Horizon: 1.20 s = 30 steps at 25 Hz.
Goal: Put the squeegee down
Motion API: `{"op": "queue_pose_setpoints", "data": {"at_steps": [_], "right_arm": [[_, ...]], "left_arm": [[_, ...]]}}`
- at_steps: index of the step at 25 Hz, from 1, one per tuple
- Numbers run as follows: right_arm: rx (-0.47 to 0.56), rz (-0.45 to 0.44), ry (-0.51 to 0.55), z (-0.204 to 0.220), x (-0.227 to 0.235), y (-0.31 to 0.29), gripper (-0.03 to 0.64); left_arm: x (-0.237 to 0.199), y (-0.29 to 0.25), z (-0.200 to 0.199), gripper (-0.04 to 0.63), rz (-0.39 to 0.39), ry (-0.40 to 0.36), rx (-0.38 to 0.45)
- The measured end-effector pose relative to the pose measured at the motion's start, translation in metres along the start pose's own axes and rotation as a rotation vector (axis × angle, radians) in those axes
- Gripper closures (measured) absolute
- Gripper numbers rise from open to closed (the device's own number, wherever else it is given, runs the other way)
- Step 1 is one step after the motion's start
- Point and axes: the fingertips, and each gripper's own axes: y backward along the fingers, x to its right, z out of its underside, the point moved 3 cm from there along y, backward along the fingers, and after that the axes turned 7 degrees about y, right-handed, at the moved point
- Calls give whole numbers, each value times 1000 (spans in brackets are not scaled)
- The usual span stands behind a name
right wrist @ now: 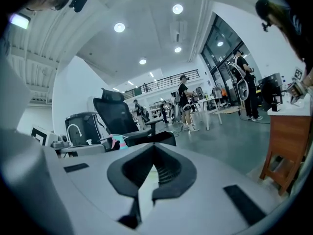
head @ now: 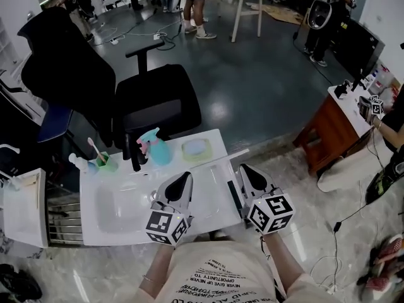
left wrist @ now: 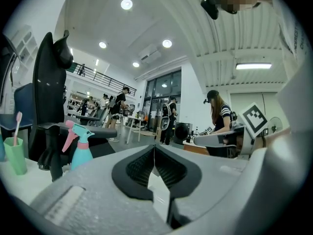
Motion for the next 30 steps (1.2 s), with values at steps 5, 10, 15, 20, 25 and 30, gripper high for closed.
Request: {"op": "queue_pose_setpoints", "data": {"at_steps": [5, 10, 15, 20, 25, 30], "right_arm": [[30, 14, -18, -5, 8, 10, 614], [52, 27, -35, -8, 12, 17, 614], [78, 28, -32, -15, 14, 20, 614], [97, 32, -33, -19, 17, 23, 614], [102, 37, -9, -22, 17, 27, 614], [111, 34, 6, -24, 17, 27, 614]], "left_arm": [[0, 7, -10, 572, -6, -25, 22], [-3, 10, -15, 572, -28, -38, 38], [-5, 12, -17, 572, -39, -45, 47], [-4, 14, -19, 572, -39, -61, 51], [-4, 15, -20, 572, -47, -68, 53], [-6, 17, -18, 572, -54, -70, 49]]}}
